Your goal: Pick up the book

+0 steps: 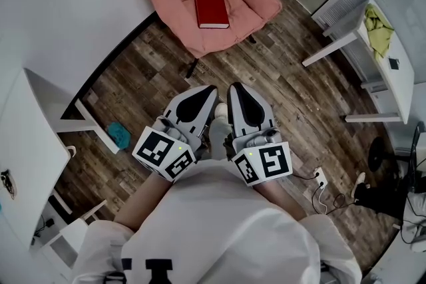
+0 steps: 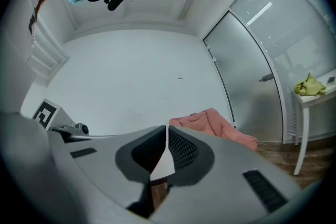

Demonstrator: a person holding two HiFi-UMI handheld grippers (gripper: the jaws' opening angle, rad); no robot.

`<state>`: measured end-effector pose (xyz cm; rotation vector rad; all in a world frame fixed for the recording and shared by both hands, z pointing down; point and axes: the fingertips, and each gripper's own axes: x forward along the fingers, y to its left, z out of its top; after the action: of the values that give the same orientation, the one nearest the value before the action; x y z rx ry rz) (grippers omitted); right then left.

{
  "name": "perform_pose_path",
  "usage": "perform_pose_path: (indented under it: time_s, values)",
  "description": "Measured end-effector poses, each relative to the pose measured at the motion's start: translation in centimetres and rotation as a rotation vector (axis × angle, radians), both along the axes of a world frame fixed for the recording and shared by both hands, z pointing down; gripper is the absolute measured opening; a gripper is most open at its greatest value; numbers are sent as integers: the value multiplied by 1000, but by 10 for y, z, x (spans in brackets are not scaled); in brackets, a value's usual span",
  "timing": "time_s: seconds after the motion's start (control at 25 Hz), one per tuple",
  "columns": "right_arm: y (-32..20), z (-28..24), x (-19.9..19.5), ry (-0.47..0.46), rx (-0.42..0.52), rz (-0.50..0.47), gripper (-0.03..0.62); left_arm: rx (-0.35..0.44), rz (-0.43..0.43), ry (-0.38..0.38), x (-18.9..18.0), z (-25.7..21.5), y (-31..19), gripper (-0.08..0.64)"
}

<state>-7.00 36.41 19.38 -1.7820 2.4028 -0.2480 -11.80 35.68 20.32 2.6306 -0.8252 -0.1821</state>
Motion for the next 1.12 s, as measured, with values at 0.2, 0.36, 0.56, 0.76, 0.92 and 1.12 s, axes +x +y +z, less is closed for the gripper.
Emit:
perform_pose_path:
  time_s: [0.2, 0.36, 0.56, 0.76, 0.92, 1.12]
  values:
    - [-23, 2, 1, -5, 2, -26, 35, 2, -18, -7, 3, 2, -20, 3]
    - [-50, 10, 8, -13, -10, -46, 35, -2, -35, -14, 10, 7, -46, 3]
    - [-97, 9, 26, -10, 1, -62, 35, 3, -52, -22, 27, 10, -93, 3]
    - [-149, 5, 60, -7, 2, -69, 35, 15, -71, -12, 58, 3, -146, 3]
    - [-188, 3, 83, -1, 6, -89, 35, 30, -92, -8, 81, -3, -185, 3]
    - [-224, 5, 105, -9, -5, -109, 35, 51, -113, -3, 104, -8, -218, 3]
